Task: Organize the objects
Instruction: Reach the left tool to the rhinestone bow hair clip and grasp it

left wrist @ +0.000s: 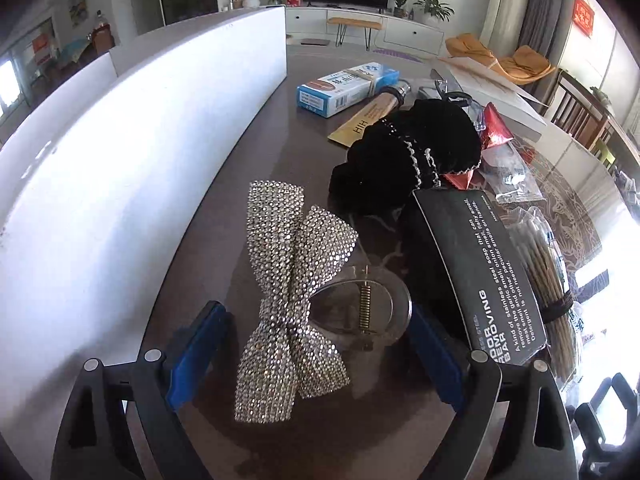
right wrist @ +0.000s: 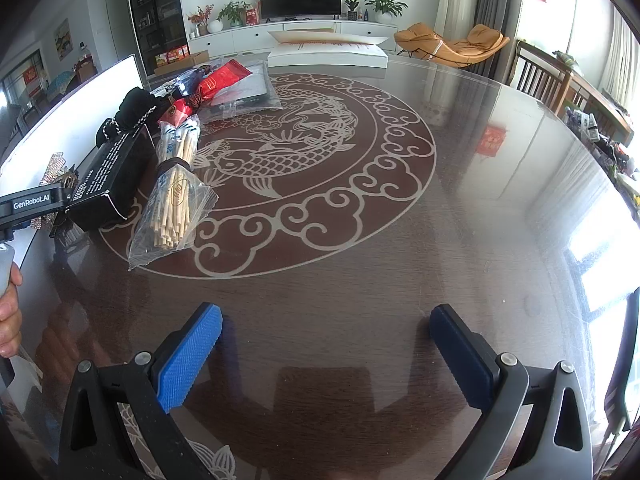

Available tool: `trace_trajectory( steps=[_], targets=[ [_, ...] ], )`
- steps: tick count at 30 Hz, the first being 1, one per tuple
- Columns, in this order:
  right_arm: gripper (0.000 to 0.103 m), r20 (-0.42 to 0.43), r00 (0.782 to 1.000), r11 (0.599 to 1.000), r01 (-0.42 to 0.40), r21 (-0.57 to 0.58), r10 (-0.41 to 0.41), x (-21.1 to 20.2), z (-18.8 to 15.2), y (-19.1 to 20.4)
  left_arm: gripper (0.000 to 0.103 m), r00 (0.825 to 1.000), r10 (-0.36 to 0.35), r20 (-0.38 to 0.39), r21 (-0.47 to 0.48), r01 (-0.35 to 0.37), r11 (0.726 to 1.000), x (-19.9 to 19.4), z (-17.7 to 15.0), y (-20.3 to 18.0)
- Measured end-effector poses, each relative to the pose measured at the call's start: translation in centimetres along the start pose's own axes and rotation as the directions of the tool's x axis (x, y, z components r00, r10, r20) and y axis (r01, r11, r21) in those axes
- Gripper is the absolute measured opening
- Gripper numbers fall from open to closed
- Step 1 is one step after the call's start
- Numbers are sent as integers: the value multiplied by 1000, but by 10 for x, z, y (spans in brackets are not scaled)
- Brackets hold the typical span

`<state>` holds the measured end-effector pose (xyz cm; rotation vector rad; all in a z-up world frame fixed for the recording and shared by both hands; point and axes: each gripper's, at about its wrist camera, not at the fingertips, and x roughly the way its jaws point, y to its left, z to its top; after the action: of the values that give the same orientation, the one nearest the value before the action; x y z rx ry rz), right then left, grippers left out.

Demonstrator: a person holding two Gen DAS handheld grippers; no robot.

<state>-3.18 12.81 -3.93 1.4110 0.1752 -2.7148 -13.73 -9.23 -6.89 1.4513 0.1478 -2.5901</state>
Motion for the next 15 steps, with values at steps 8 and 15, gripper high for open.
trace_trajectory(
  steps=[8, 15],
  targets=[
    [103, -1, 1000, 1000, -3, 3, 3, 0, 0, 0, 88, 999, -11, 45, 58, 9, 998, 0, 2, 1],
    [103, -2, 1000, 1000, -3, 3, 3, 0, 0, 0, 52, 995, -47, 85, 100, 38, 994, -14, -11, -2]
  ],
)
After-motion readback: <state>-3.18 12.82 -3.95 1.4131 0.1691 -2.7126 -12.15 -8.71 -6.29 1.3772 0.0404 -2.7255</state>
